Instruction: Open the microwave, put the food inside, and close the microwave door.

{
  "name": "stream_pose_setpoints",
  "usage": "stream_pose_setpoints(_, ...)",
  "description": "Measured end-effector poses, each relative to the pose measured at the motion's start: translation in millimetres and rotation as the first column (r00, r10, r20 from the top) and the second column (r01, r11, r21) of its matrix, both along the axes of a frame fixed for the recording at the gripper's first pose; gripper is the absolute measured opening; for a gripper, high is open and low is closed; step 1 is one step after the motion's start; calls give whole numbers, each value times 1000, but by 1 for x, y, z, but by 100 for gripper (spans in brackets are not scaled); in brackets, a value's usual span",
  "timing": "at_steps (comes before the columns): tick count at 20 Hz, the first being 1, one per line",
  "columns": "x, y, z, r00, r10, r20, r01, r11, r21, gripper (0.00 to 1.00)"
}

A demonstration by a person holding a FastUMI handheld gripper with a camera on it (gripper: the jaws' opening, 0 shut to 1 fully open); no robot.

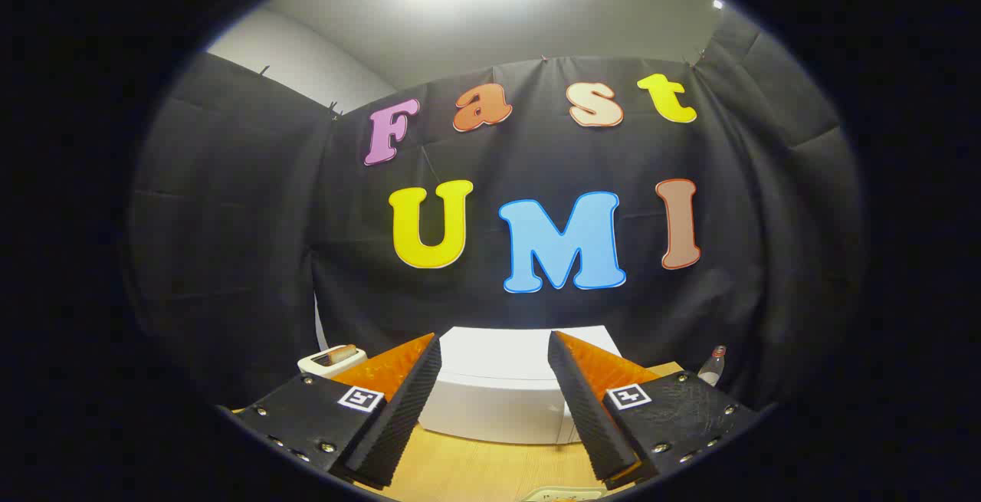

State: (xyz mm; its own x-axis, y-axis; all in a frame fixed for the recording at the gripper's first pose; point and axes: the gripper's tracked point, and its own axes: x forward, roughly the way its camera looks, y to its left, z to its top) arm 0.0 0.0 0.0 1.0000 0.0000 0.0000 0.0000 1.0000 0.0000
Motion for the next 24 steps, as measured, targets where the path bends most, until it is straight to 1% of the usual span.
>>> stream_pose_setpoints(11, -6, -7, 8, 1000, -20, 17, 20, 1000, -7, 91)
stream_pose_setpoints(16, -7, -13, 4, 999, -20, 26, 21, 999, -31, 90)
stream_pose_setpoints(18, -6, -19, 2, 999, -32, 45, 34, 999, -38, 91)
stream_pose_setpoints(21, -2, -25, -11, 998, -44, 52, 46, 998, -40, 90)
stream_pose_setpoints(24, 6, -32, -35, 999, -33, 18, 33, 999, -24, 91)
